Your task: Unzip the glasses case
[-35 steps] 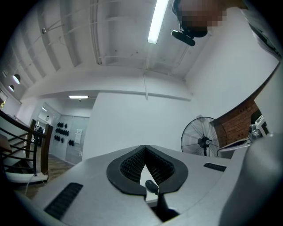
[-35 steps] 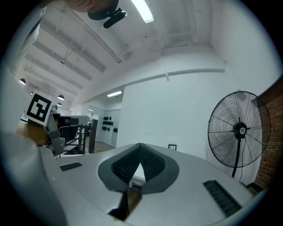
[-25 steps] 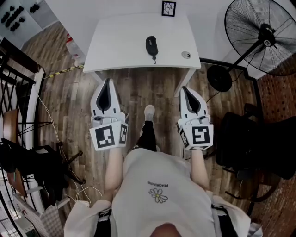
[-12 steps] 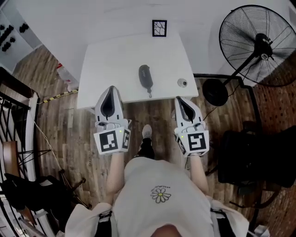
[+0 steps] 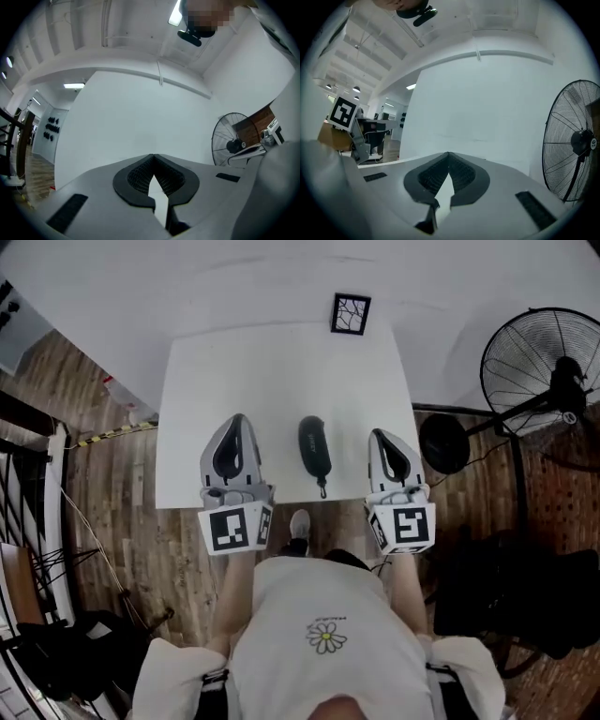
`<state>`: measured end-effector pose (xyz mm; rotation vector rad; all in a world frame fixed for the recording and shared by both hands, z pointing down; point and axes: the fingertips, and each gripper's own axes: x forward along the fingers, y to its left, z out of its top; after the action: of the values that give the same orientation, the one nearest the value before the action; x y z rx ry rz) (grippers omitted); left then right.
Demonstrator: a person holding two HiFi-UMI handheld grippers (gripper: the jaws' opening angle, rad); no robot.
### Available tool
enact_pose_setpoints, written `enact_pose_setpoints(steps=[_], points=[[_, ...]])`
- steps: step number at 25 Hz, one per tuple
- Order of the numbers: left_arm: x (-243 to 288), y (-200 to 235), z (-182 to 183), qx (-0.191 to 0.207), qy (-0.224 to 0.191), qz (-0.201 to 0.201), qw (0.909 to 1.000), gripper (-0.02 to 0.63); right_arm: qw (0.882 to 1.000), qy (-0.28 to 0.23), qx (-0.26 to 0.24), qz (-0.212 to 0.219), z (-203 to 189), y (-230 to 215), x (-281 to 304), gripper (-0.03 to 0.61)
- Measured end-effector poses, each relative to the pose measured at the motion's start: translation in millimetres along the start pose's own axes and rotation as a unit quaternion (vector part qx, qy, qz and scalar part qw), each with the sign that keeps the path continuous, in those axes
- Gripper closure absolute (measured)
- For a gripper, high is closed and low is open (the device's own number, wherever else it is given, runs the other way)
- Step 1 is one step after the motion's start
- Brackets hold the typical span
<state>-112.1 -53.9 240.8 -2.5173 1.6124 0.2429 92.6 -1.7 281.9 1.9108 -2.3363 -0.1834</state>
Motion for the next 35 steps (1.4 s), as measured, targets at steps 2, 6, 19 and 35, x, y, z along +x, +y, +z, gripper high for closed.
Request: enact_pose_setpoints(steps=[2,6,19,35], points=[[18.1,13.3,-10.3,-0.004,0.009,0.007,0.9999,0.598,1.0,0.006,-0.002,-0.001,-3.6,-5.3,24.9,0.572],[35.9,30.6,-25.9,-0.011,0.027,0.027,0.9992,0.598,1.0,0.023,0.0,0.01,-13.2,-10.7,58.3,0.572],[76.2,36.2,-30.0,0.003,0.027,0.091,0.9955,0.598,0.998,0.004,0.004,0.069,-16.9,-38.9,115.8,0.572],[84.9,23.0,-37.8,0.003,0.039,0.12,0.9921,0.598,0.991,-0.013,0.031,0.127,-18.1,-45.9,125.6,0.572]])
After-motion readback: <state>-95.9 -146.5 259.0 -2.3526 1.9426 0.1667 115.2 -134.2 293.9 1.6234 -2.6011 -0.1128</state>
